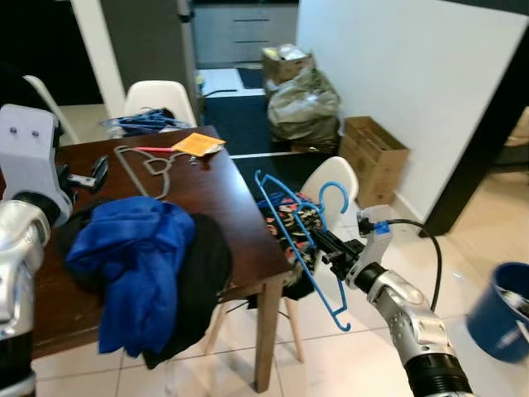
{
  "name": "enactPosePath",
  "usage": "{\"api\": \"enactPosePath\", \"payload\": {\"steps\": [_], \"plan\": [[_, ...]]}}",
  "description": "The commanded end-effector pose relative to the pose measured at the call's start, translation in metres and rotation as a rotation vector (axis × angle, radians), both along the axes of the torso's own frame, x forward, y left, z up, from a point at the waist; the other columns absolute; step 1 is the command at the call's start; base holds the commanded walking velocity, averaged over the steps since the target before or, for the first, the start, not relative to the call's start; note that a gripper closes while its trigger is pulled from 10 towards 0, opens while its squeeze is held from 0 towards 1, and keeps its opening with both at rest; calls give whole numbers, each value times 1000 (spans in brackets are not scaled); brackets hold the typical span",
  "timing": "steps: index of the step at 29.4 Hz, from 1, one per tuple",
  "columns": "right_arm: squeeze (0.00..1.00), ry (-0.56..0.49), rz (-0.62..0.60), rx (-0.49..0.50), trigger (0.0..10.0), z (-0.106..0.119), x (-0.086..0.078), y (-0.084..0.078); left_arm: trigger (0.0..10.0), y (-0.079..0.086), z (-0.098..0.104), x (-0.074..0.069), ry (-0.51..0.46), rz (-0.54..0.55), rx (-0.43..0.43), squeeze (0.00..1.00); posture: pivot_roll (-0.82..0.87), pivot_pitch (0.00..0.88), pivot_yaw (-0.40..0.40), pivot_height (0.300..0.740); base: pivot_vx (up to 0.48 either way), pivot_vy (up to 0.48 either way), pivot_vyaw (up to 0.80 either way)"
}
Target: Hang hanger
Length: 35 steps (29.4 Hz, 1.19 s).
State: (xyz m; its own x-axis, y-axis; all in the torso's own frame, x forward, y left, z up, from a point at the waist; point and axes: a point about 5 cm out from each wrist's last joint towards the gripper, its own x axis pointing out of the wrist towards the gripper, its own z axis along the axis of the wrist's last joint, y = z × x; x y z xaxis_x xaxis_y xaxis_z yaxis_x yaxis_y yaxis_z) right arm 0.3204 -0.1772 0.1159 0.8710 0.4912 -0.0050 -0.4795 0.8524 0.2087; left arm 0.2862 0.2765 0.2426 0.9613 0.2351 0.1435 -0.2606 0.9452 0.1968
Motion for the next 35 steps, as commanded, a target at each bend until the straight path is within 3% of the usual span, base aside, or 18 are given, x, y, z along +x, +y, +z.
{"api": "enactPosePath", "payload": {"steps": [1,5,11,18,24,28,35], "plan": [[0,-49,15,30,10000,8,1,4,10000,-4,-14,-2,-10,15,-71,0,28,0,-2,731,0,0,788],[0,-77,12,33,10000,12,1,5,10000,-12,-22,-4,-69,-6,-173,0,29,0,-4,731,0,0,789],[0,-85,23,31,10000,14,1,7,10000,-12,-19,-6,-123,-18,-211,0,33,0,-5,731,0,0,789],[0,-58,-5,56,10000,13,6,6,10000,-13,-22,-8,-199,-43,-327,0,33,0,-11,731,0,0,450],[0,-51,-12,56,10000,11,7,5,10000,-23,-25,-3,-184,-70,-339,0,26,0,-9,731,0,0,0],[0,-51,-18,57,10000,11,6,4,10000,-35,-22,4,-191,-113,-323,0,24,0,-5,731,0,343,0],[0,-50,-22,61,10000,10,6,3,10000,-37,-16,6,-203,-132,-305,0,25,0,-3,731,0,402,0]]}}
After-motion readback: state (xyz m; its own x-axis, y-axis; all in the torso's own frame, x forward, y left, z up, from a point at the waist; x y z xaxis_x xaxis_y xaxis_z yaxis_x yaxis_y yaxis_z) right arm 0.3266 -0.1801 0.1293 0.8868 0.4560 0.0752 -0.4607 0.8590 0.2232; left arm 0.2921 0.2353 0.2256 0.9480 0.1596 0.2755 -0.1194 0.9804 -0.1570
